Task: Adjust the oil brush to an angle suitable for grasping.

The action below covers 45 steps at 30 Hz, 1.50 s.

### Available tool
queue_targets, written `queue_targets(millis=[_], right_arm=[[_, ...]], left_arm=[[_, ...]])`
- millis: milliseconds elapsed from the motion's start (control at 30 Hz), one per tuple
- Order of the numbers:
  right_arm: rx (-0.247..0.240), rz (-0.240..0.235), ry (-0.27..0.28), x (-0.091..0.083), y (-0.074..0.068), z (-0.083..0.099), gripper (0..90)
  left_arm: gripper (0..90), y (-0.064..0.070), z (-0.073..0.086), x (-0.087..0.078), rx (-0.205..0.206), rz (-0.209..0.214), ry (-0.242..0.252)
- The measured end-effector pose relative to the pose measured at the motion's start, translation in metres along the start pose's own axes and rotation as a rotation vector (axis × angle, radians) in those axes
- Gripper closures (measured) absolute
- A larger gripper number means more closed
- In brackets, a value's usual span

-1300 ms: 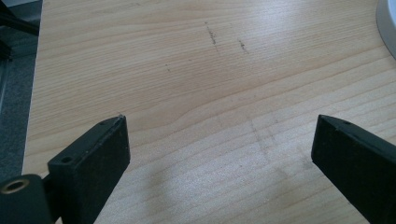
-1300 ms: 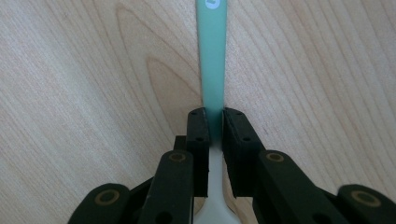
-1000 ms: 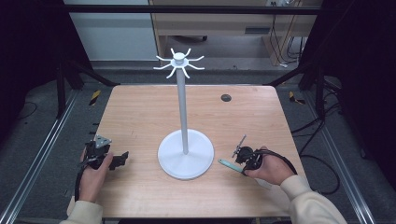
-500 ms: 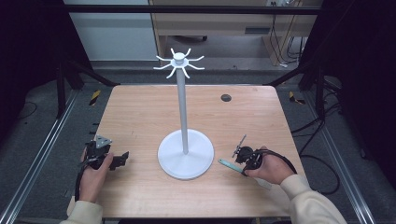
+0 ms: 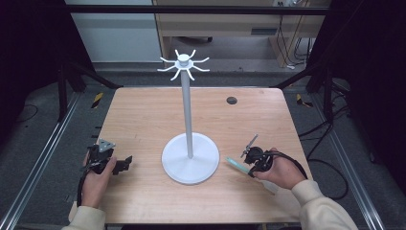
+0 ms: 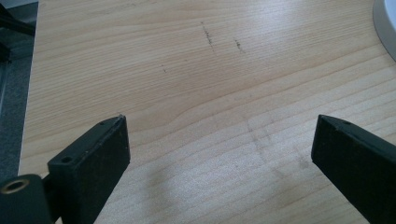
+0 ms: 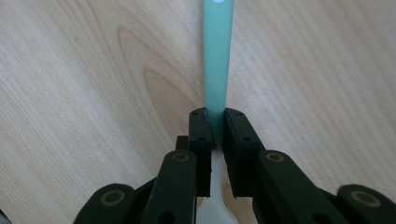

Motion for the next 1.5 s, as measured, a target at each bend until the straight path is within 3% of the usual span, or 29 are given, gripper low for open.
queue_targets(millis=[267, 667, 1133, 1500], right_arm=[[0.046, 0.053, 0.075, -0.024, 0.013, -0.002, 82.0], [0.103, 0.093, 0.192, -0.057, 0.027, -0.005, 82.0], [0.161, 0.126, 0.404, -0.078, 0.030, -0.018, 81.9], [0.202, 0.150, 0.561, -0.097, 0.022, -0.031, 81.9]], left_arm=[[3.9, 0.000, 0.000, 0.000, 0.001, 0.000, -0.004], [3.9, 0.000, 0.000, 0.001, -0.003, 0.002, -0.004], [3.9, 0.000, 0.001, 0.001, -0.001, 0.000, -0.006], [3.9, 0.000, 0.001, 0.001, 0.002, 0.002, -0.009]])
Point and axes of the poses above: each handheld gripper's, and its own axes: x roughly forward along the jaws, z roughly out of its underside, y roughly to its right, the point moved 1 cm from there along x, roughly forward along the jaws, and after that the axes turned 8 degrees about z, right-handed, at the moved point
